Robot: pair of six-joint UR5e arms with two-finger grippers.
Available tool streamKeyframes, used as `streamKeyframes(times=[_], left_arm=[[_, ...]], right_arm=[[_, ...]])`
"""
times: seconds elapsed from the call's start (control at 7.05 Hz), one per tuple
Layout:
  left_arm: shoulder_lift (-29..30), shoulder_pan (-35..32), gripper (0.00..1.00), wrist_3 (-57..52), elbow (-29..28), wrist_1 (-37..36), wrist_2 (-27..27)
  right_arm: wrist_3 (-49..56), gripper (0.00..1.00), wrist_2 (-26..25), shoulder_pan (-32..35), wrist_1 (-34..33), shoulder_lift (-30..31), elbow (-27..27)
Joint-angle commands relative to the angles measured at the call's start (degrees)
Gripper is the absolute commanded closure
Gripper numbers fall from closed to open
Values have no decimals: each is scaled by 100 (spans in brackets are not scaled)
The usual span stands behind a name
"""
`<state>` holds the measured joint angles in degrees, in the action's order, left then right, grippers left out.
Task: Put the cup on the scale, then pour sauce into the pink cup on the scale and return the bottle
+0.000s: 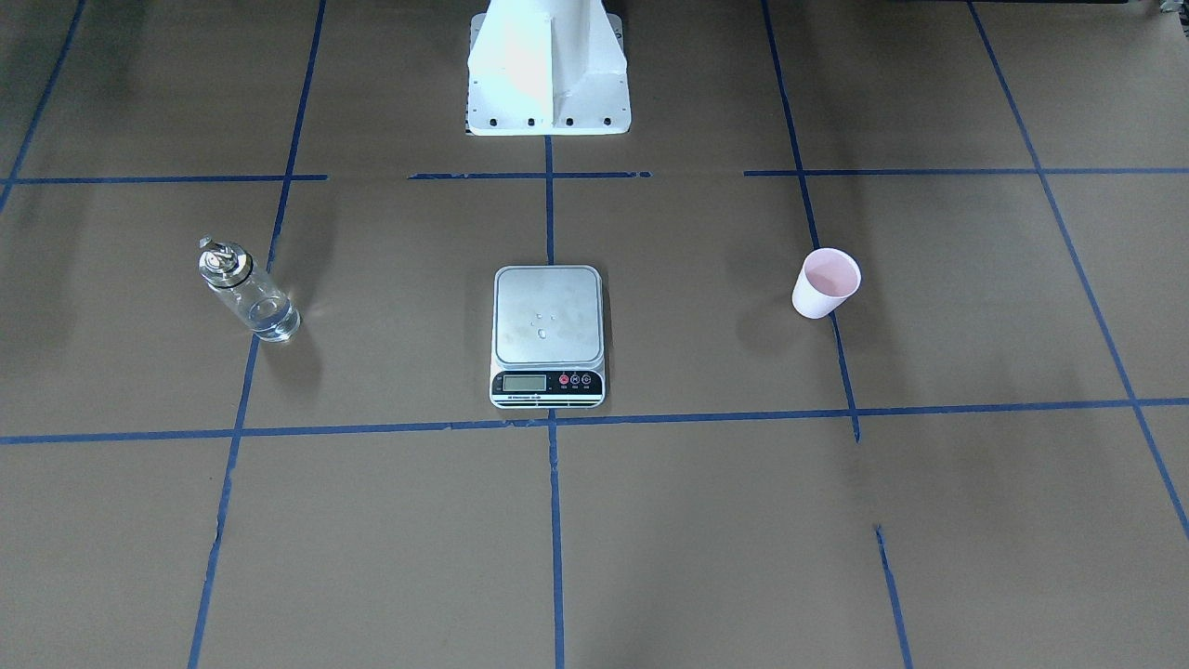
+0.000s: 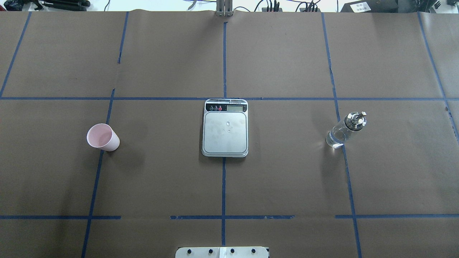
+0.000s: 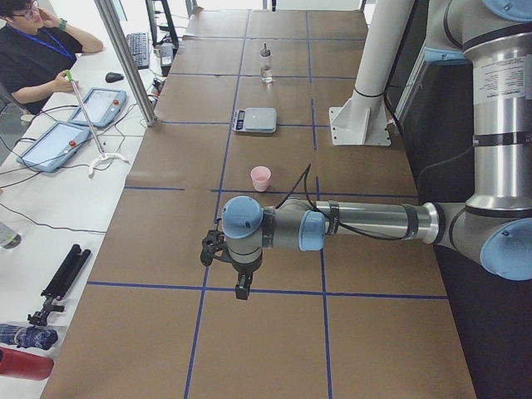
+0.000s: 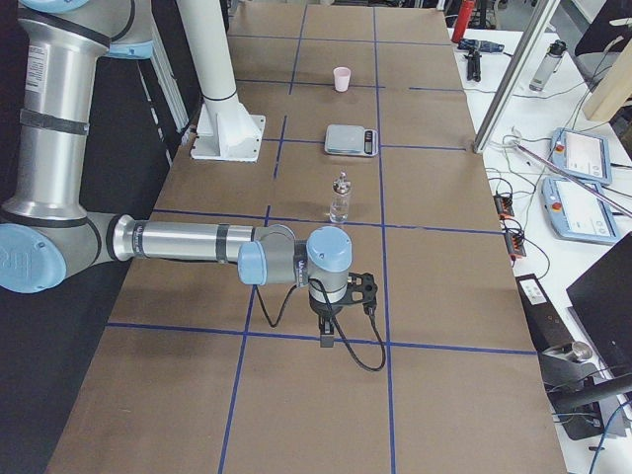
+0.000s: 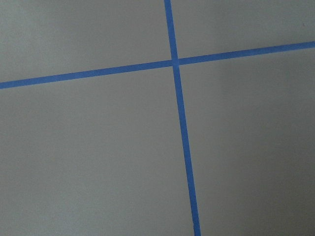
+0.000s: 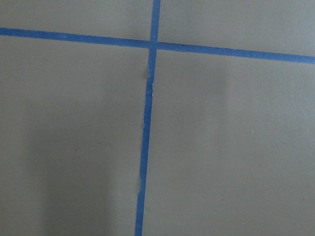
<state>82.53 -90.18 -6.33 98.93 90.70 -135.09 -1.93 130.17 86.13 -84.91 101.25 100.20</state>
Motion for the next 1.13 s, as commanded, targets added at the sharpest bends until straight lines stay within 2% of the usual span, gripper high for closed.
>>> streamKeyframes(times=[0.0,0.43,0.71,0.85,0.99], left_arm=[[26,0,0,-35,30,18,-26],[26,9,0,-35,109,306,0],[17,18,0,-26,83,964,-17],[61,18,0,-26,118,1463,0],[375,18,0,0,5,2260,-9]], right_arm=[[-17,0,9,-9,1,0,78],[-35,0,17,-44,-8,-61,307],[-61,0,0,-53,-8,-673,308],[-79,0,-18,-44,-8,-1007,290],[-114,0,-18,-44,-8,-1141,307]])
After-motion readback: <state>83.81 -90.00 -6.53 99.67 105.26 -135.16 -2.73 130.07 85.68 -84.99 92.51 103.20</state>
